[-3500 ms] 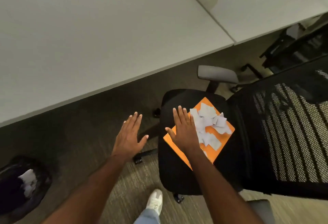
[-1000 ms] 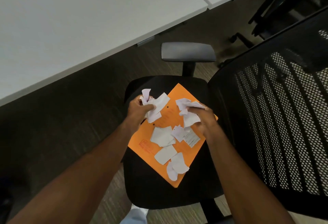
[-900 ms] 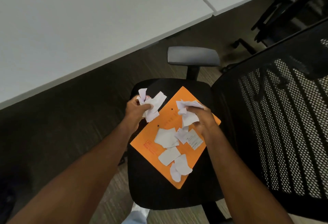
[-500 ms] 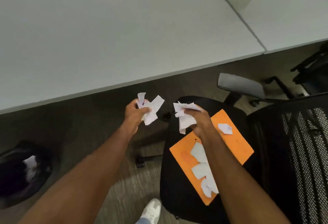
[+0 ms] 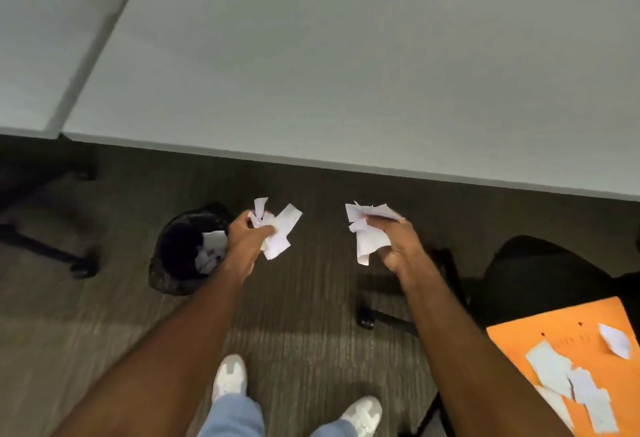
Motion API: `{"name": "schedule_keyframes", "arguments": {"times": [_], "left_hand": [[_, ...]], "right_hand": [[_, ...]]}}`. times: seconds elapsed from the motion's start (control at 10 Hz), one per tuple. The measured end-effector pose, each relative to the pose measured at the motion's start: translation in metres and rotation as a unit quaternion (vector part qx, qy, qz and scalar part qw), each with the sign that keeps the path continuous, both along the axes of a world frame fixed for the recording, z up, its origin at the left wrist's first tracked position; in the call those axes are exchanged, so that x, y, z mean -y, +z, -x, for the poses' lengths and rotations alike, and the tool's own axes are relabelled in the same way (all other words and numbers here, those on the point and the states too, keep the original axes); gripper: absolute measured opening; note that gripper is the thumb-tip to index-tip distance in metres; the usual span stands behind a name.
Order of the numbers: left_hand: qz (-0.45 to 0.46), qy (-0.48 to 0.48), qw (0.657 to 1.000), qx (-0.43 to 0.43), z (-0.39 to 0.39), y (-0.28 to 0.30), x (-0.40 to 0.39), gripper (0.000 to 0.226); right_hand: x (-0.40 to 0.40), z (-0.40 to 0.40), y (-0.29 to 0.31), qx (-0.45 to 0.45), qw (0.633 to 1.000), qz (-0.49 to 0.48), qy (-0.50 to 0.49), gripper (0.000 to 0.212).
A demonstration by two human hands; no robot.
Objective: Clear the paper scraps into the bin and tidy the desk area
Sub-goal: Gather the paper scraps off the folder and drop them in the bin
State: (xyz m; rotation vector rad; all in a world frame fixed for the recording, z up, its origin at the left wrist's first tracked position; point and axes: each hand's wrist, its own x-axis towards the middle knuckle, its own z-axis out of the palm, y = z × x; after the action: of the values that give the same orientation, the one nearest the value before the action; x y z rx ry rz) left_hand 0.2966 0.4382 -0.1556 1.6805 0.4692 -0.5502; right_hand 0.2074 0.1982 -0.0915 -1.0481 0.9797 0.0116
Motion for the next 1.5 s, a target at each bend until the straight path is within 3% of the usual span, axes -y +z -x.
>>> {"name": "schedule_keyframes", "arguments": {"times": [0.2,0.3,0.4,0.6,0.7,0.8,0.9,1.0,1.1,1.2,1.3,1.4,1.5], "left_hand": [[-0.097,0.06,0.993,0.008,-0.025,-0.047,-0.148,0.028],[-0.137,0.072,0.988,0.015,-0.038,-0.064,-0.193,0.026],[-0.158,0.078,0.984,0.013,-0.054,-0.088,-0.221,0.027],[-0.194,0.067,0.979,0.016,-0.081,-0.149,-0.255,0.017],[-0.197,0.033,0.979,0.033,-0.093,-0.175,-0.26,0.02],[-0.224,-0.006,0.972,0.074,-0.099,-0.198,-0.259,0.021],[-0.254,-0.051,0.961,0.093,-0.099,-0.223,-0.257,0.02],[-0.216,-0.084,0.972,0.043,-0.1,-0.237,-0.254,0.058],[-0.209,-0.081,0.974,0.017,-0.102,-0.269,-0.261,0.096],[-0.224,-0.111,0.968,0.03,-0.105,-0.264,-0.263,0.102],[-0.248,-0.14,0.958,0.035,-0.11,-0.228,-0.25,0.116],[-0.357,-0.231,0.905,-0.034,-0.115,-0.2,-0.235,0.139],[-0.391,-0.278,0.874,-0.071,-0.119,-0.186,-0.23,0.149]], "right_hand": [[-0.122,-0.065,-0.038,-0.037,0.991,0.031,0.128,0.019],[-0.181,-0.094,-0.076,-0.038,0.985,0.003,0.168,0.035],[-0.235,-0.125,-0.116,-0.037,0.977,0.002,0.208,0.017],[-0.299,-0.146,-0.203,-0.106,0.975,-0.031,0.191,0.019],[-0.319,-0.167,-0.241,-0.181,0.962,0.061,0.196,0.024],[-0.323,-0.179,-0.257,-0.153,0.943,0.138,0.261,0.027],[-0.327,-0.18,-0.272,-0.149,0.953,0.134,0.229,0.028],[-0.332,-0.177,-0.27,-0.157,0.976,0.003,0.153,0.046],[-0.331,-0.18,-0.264,-0.179,0.964,-0.061,0.189,0.049],[-0.332,-0.183,-0.266,-0.216,0.949,-0.048,0.223,0.056],[-0.331,-0.18,-0.268,-0.176,0.943,0.034,0.281,0.054],[-0.323,-0.175,-0.269,-0.106,0.894,0.208,0.383,0.047],[-0.317,-0.166,-0.259,-0.081,0.831,0.306,0.457,0.055]]}}
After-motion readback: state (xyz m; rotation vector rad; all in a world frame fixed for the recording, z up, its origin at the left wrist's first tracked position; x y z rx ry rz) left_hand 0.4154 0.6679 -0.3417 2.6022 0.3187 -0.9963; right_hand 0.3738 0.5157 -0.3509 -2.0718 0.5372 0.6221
